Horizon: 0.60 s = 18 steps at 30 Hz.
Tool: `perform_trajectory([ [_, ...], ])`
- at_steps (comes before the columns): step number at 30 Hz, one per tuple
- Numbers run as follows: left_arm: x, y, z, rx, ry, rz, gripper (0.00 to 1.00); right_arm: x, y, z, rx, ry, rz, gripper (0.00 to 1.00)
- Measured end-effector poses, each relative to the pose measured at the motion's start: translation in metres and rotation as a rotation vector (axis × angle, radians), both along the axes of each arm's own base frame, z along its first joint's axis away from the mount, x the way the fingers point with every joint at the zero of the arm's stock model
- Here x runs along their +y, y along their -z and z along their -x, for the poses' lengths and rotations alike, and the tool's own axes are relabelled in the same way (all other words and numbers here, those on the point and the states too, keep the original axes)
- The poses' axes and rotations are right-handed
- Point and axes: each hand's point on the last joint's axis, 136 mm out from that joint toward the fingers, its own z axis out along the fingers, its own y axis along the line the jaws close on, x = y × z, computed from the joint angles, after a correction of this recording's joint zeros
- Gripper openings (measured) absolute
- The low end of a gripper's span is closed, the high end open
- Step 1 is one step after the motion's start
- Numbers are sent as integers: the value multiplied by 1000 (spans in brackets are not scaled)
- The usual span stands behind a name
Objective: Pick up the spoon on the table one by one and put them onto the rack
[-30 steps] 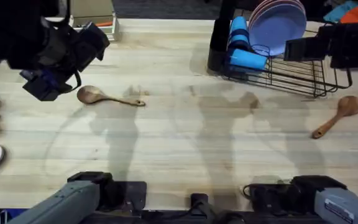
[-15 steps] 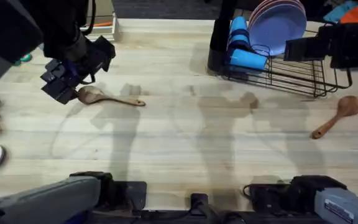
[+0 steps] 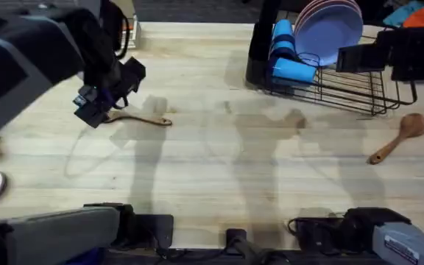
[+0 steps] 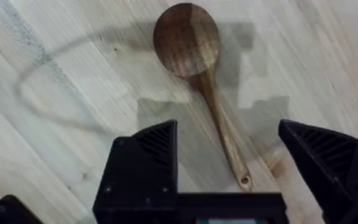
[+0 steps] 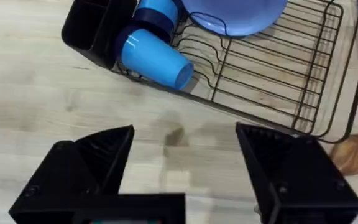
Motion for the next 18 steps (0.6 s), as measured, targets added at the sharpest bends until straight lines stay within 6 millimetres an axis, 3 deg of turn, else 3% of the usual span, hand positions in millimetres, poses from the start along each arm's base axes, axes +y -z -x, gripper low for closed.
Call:
perform_trajectory([
  [18,4,52,3,84,-20,28,992,0,-1,-1,-7,0,0,994],
])
